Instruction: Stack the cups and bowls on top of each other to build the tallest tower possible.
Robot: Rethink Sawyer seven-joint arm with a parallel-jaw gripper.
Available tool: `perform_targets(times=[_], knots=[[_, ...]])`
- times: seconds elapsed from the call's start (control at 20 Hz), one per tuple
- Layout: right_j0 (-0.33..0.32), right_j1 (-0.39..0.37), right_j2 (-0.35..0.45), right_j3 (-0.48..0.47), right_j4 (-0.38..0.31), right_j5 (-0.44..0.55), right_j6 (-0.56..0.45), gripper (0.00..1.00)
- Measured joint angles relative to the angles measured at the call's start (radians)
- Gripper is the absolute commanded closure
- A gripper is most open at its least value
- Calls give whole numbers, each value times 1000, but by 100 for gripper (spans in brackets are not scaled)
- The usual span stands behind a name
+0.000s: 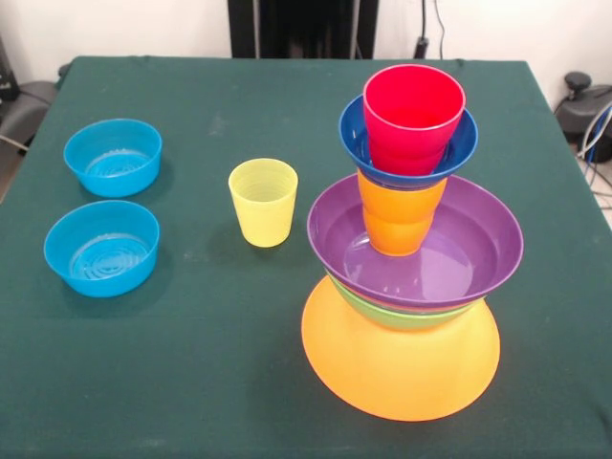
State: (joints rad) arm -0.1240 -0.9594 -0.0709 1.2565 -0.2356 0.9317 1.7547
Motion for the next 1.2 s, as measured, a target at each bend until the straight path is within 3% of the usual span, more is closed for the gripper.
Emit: perform_targets(times=[0.45, 1.2], knots=[[-82, -7, 50, -31, 67, 60, 0, 100], [-88, 8, 94, -96, 67, 75, 0, 100]])
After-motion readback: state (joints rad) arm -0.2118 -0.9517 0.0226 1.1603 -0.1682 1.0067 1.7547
